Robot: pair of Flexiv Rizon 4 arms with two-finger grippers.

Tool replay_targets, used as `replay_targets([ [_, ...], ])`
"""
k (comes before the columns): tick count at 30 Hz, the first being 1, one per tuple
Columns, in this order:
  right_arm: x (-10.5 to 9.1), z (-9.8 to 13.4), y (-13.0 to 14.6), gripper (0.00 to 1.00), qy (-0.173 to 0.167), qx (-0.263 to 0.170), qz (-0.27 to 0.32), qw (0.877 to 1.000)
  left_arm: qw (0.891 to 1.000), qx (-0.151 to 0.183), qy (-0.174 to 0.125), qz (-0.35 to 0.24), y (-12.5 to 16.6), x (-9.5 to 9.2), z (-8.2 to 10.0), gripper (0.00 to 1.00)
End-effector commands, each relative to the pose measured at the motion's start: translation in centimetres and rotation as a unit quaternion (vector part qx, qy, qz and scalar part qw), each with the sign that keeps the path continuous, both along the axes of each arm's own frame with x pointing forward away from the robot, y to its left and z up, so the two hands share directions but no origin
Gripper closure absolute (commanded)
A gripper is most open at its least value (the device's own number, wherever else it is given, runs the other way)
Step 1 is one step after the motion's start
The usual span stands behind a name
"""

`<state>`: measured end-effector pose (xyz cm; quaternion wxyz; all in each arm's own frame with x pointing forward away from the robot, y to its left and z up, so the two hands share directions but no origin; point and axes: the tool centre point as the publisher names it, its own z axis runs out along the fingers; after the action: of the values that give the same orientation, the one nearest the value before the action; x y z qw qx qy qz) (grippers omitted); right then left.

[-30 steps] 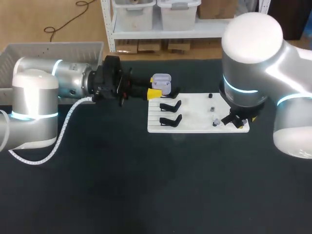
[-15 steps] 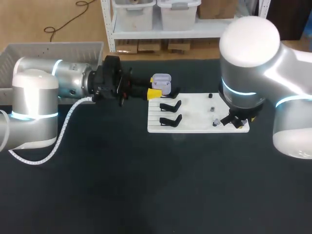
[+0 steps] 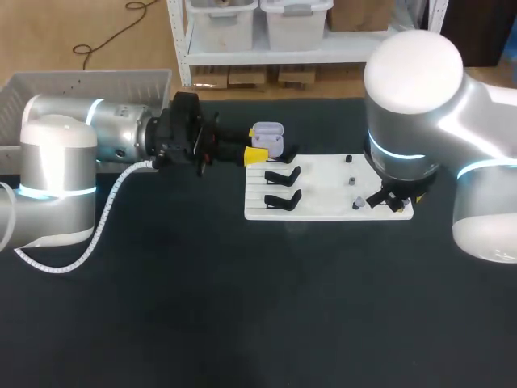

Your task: Pick up each earbud case from the left stands, insert the matching earbuds, close the lid, and place the case in the box.

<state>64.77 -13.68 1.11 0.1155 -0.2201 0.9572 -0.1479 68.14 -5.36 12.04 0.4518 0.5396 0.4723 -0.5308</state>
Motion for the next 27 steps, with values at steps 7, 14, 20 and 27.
replay_targets([
  [7, -0.1, -0.1, 0.1, 1.0, -0.001, -0.001, 0.0, 1.0, 1.0, -0.001, -0.001, 0.002, 0.0, -0.1, -0.1, 1.0],
  [14, -0.7, 2.2, 1.0, 1.0, -0.003, 0.003, -0.001, 1.0, 1.0, -0.001, -0.001, 0.002, 0.0, -0.1, -0.1, 1.0],
  [20, -1.3, 6.5, 2.9, 1.0, 0.011, 0.027, -0.035, 0.999, 1.0, -0.001, -0.001, 0.002, 0.0, -0.1, -0.1, 1.0],
  [27, -2.3, 10.5, 5.1, 1.0, 0.057, 0.021, -0.091, 0.994, 1.0, -0.001, -0.001, 0.002, 0.0, -0.1, -0.1, 1.0],
])
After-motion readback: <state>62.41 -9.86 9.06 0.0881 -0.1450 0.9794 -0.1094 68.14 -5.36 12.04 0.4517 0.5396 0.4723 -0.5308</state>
